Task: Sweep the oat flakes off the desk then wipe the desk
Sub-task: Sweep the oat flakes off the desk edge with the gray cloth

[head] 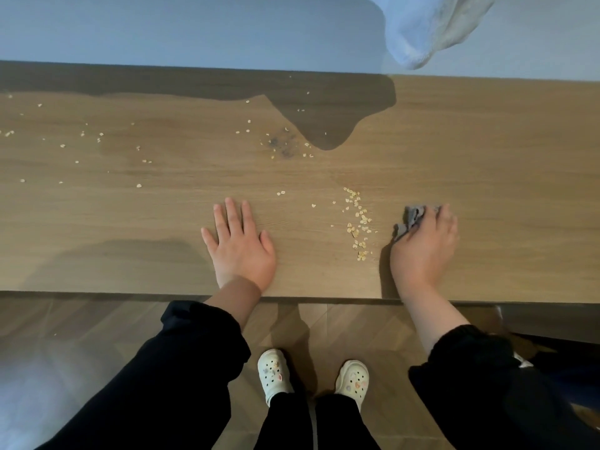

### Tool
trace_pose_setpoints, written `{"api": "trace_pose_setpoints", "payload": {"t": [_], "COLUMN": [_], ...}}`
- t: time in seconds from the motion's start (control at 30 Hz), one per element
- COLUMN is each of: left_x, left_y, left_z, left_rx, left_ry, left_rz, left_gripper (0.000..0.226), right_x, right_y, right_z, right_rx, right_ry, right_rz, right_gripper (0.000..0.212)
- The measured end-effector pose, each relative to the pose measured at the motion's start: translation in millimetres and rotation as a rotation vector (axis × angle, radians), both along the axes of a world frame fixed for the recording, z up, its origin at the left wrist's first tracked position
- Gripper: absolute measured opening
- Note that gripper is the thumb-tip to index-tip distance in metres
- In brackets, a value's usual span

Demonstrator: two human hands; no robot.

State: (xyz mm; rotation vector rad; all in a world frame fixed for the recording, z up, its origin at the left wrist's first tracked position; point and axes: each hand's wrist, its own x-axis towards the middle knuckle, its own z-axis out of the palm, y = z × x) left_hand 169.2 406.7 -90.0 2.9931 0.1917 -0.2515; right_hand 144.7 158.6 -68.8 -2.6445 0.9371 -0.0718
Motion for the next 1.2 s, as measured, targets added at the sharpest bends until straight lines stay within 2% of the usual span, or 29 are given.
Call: {"api": "trace_pose_setpoints", "payload": {"t": [0.13,0.23,0.3,0.4,0.5,0.6,0.67,0.83,0.9,0.97,1.07,1.13,1.2], "left_x": [-1,5,13,26,30,29,29,30,30,29,29,29,29], "left_y": [1,13,35,76,101,105,104,106,106,106,107,107,107], "left_z": [2,12,20,19,7,-1,-1,-1,-1,-1,-2,-3,-3], "left_rx": [-0.018,-0.12,-0.159,-0.087,-0.068,-0.063,-0.062,-0.074,-0.087,-0.101,-0.107,-0.1,-0.099], "left_ry": [0.014,0.027,-0.035,-0.104,-0.061,-0.078,-0.081,-0.062,-0.07,-0.066,-0.076,-0.082,-0.088], "left_rz": [-0.023,-0.058,-0.135,-0.232,-0.264,-0.268,-0.259,-0.256,-0.262,-0.264,-0.264,-0.264,-0.264], "left_gripper": [0.065,0.064,0.059,0.054,0.057,0.059,0.062,0.061,0.06,0.06,0.061,0.062,0.065], "right_x": [21,32,28,8,1,29,56,90,87,74,37,10,-5], "right_y": [71,97,90,57,25,23,40,72,56,32,16,31,61], "right_z": [0,-1,1,2,1,0,-3,-3,0,0,4,3,2], "right_rx": [0.015,0.04,0.061,0.026,-0.019,-0.042,-0.045,0.001,0.019,0.009,0.036,0.016,-0.003], "right_ry": [0.058,0.065,0.052,0.037,0.013,0.014,0.015,0.012,0.012,0.017,-0.061,-0.066,-0.045], "right_rz": [0.127,0.175,0.188,0.101,-0.021,-0.054,0.048,0.531,0.589,0.519,0.209,0.06,0.024], "right_gripper": [0.066,0.068,0.071,0.075,0.067,0.06,0.06,0.058,0.057,0.055,0.047,0.047,0.05]}}
